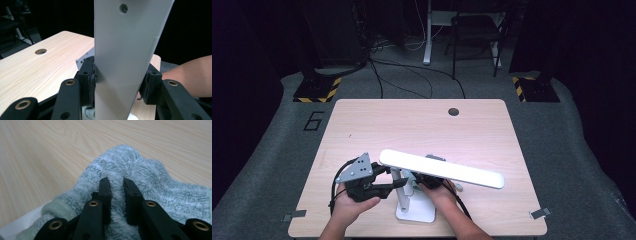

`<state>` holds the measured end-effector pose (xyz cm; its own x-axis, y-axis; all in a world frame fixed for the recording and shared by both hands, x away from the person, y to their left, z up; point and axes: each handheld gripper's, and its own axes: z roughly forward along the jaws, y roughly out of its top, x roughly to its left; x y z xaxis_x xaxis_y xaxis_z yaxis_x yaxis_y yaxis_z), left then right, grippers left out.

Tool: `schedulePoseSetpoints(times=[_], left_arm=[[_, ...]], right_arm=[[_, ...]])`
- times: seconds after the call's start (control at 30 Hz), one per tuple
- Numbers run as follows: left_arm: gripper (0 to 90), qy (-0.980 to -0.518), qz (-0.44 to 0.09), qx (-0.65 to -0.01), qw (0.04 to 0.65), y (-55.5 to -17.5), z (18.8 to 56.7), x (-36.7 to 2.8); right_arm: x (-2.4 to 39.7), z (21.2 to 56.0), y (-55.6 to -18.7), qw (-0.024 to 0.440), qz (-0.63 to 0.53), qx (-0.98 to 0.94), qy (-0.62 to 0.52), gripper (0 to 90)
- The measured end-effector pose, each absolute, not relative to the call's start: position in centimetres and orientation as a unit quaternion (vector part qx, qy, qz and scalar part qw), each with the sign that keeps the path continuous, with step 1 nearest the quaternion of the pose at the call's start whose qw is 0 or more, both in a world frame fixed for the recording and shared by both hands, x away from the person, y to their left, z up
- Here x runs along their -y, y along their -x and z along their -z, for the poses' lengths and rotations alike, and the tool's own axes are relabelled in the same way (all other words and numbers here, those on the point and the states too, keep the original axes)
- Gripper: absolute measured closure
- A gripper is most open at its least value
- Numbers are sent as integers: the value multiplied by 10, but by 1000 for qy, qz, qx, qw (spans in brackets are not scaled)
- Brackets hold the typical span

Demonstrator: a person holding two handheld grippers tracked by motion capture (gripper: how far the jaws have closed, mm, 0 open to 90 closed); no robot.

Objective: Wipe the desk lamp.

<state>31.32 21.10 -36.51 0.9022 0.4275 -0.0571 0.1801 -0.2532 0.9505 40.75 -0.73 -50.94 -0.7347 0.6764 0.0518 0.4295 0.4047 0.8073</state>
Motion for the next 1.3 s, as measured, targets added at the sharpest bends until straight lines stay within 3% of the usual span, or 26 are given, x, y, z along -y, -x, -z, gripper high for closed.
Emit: schedulePoseSetpoints(times=[0.43, 0.7, 1.3], left_arm=[[549, -786, -113, -196, 576, -313, 365, -210], [548, -784, -113, -197, 577, -313, 365, -210], [494, -808, -72, -151, 564, -321, 375, -212]], right_arm=[[27, 514, -420, 200, -384, -825, -362, 789], [51, 516, -428, 189, -376, -821, -386, 784], [52, 518, -428, 189, -374, -822, -387, 766]])
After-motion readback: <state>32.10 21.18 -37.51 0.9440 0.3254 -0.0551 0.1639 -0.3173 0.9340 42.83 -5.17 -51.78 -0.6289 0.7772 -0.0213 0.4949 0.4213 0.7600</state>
